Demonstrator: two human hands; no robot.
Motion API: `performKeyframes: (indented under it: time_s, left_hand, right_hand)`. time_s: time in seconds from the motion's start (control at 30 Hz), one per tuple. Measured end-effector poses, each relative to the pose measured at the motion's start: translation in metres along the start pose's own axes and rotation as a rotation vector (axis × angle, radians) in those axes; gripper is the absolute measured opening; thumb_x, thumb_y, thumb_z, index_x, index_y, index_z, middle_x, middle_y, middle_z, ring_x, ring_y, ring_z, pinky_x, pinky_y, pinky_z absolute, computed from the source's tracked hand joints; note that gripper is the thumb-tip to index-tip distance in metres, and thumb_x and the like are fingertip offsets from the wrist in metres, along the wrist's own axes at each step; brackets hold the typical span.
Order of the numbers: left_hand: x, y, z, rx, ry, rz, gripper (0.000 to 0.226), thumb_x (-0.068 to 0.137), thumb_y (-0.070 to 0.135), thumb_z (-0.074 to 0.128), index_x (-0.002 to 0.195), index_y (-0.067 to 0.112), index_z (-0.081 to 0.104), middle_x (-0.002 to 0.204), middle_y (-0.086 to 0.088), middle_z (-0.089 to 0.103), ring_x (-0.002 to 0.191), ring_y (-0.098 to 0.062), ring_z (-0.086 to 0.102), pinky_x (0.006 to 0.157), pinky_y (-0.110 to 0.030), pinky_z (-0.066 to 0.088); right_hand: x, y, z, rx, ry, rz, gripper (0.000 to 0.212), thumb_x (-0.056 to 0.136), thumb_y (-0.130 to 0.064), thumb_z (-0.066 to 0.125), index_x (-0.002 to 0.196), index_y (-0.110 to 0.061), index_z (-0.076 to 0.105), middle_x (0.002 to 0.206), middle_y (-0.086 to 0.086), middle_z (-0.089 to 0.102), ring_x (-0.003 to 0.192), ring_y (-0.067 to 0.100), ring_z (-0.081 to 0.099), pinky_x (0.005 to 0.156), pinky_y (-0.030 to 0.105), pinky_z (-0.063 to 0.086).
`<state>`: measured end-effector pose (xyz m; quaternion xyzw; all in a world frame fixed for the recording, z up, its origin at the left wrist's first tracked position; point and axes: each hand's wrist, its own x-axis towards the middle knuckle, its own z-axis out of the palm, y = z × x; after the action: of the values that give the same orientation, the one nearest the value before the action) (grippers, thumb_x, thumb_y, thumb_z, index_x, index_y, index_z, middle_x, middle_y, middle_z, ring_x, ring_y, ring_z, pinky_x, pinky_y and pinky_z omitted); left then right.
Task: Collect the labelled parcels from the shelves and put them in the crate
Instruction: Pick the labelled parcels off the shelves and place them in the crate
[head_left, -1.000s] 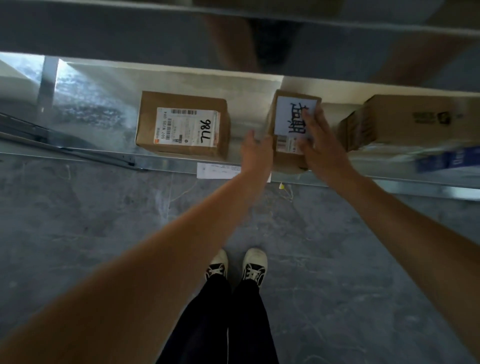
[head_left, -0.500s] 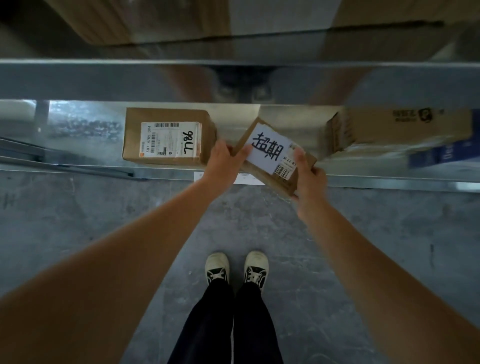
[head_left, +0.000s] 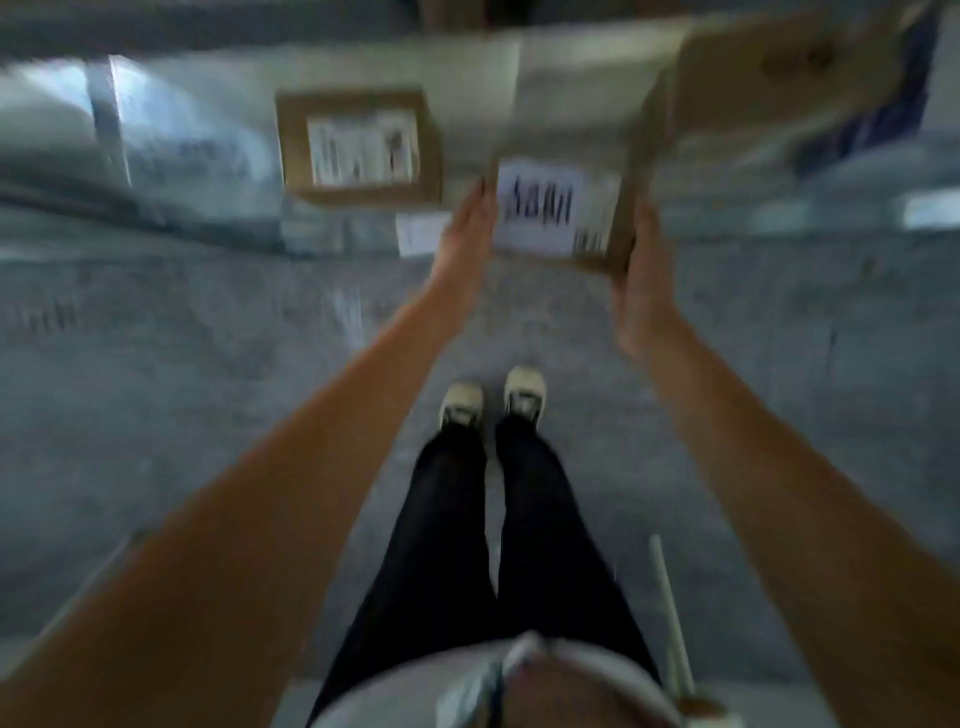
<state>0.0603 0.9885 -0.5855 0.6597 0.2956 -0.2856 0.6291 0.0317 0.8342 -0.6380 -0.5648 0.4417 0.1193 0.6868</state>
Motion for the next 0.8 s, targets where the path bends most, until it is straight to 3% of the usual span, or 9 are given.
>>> performKeyframes:
  time_s: [0.17, 0.27, 0.33, 0.43, 0.53, 0.6, 0.73, 0.8]
  left_hand:
    - [-0.02, -0.014, -0.027, 0.016, -0.092, 0.125, 0.043, 0.103, 0.027, 0.036, 0.145, 0.019, 0.038, 0.139, -0.004, 0.053, 0.126, -0.017, 0.051, 0.105, -0.03, 0.043]
    - [-0.026, -0.023, -0.037, 0.003, -0.08, 0.142, 0.047, 0.102, 0.031, 0.038, 0.148, 0.023, 0.032, 0.146, -0.001, 0.047, 0.134, -0.018, 0.043, 0.114, -0.043, 0.032]
    - [-0.034, -0.026, -0.04, 0.005, -0.083, 0.162, 0.049, 0.101, 0.035, 0.039, 0.149, 0.026, 0.031, 0.147, 0.001, 0.045, 0.136, -0.017, 0.041, 0.115, -0.044, 0.028]
    - [-0.056, -0.026, -0.043, 0.028, -0.098, 0.208, 0.046, 0.102, 0.034, 0.037, 0.148, 0.027, 0.033, 0.143, 0.003, 0.048, 0.13, -0.013, 0.045, 0.109, -0.032, 0.036]
    - [-0.086, -0.019, -0.046, 0.064, -0.134, 0.245, 0.041, 0.103, 0.03, 0.034, 0.144, 0.025, 0.04, 0.128, 0.008, 0.056, 0.106, 0.002, 0.053, 0.074, -0.004, 0.046]
    - [-0.11, -0.011, -0.049, 0.078, -0.139, 0.283, 0.038, 0.104, 0.027, 0.034, 0.14, 0.022, 0.045, 0.116, 0.011, 0.058, 0.094, 0.008, 0.053, 0.06, 0.002, 0.043]
    - [-0.16, 0.013, -0.052, 0.094, -0.146, 0.337, 0.035, 0.104, 0.022, 0.034, 0.134, 0.017, 0.05, 0.105, 0.011, 0.058, 0.087, 0.008, 0.054, 0.061, 0.0, 0.044]
    - [-0.19, 0.032, -0.051, 0.126, -0.17, 0.358, 0.034, 0.104, 0.019, 0.035, 0.132, 0.01, 0.05, 0.109, 0.004, 0.06, 0.088, 0.002, 0.056, 0.069, -0.006, 0.047]
  right_hand:
    - [-0.04, -0.001, 0.01, 0.014, -0.04, -0.09, 0.055, 0.09, -0.06, 0.046, 0.128, -0.024, 0.062, 0.12, -0.004, 0.069, 0.111, 0.013, 0.065, 0.106, 0.043, 0.045]
    - [-0.056, 0.005, 0.014, 0.007, -0.06, -0.101, 0.071, 0.078, -0.071, 0.047, 0.134, -0.028, 0.057, 0.124, -0.006, 0.067, 0.114, 0.012, 0.063, 0.106, 0.041, 0.044]
    - [-0.062, 0.009, 0.014, 0.005, -0.056, -0.142, 0.066, 0.084, -0.067, 0.047, 0.134, -0.026, 0.057, 0.121, -0.006, 0.068, 0.11, 0.01, 0.065, 0.102, 0.036, 0.047]
    - [-0.077, 0.016, 0.007, 0.048, -0.042, -0.204, 0.049, 0.098, -0.051, 0.042, 0.132, -0.02, 0.059, 0.117, -0.003, 0.07, 0.104, 0.009, 0.068, 0.091, 0.029, 0.052]
    - [-0.106, 0.014, 0.003, 0.023, -0.026, -0.245, 0.062, 0.085, -0.065, 0.044, 0.13, -0.025, 0.06, 0.117, -0.004, 0.07, 0.107, 0.012, 0.066, 0.099, 0.039, 0.05]
    - [-0.131, 0.008, -0.002, 0.028, -0.013, -0.256, 0.073, 0.075, -0.073, 0.045, 0.128, -0.025, 0.061, 0.117, -0.002, 0.07, 0.108, 0.015, 0.066, 0.1, 0.043, 0.049]
    - [-0.18, -0.01, -0.016, 0.08, 0.056, -0.261, 0.086, 0.07, -0.077, 0.048, 0.136, -0.023, 0.053, 0.122, 0.002, 0.067, 0.111, 0.018, 0.064, 0.102, 0.045, 0.048]
    - [-0.213, -0.026, -0.024, 0.112, 0.061, -0.29, 0.071, 0.085, -0.066, 0.046, 0.137, -0.018, 0.05, 0.123, 0.007, 0.066, 0.107, 0.019, 0.066, 0.096, 0.041, 0.052]
